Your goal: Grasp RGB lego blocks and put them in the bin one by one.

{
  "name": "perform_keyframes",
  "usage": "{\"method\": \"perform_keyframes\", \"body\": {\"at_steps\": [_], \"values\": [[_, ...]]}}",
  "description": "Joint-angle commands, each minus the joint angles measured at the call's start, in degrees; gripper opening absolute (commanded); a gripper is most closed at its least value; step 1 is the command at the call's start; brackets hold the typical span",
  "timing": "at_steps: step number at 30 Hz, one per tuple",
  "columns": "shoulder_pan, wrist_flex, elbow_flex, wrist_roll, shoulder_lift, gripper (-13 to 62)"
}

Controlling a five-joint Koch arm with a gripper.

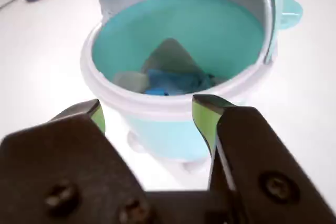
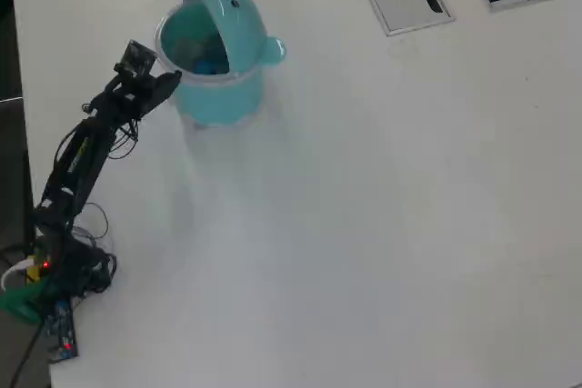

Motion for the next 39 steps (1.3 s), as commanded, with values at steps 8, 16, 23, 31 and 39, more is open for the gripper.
{"method": "perform_keyframes", "body": {"at_steps": [8,16,23,31,39], "values": [[8.4,-22.2,12.2,12.5,12.7,31.0],[11.7,-30.5,20.6,27.9,19.1,31.9],[17.8,-45.7,33.7,41.8,25.4,31.8],[25.7,-58.5,48.9,54.6,32.3,31.8],[33.8,-72.6,65.0,58.9,37.5,31.8]]}}
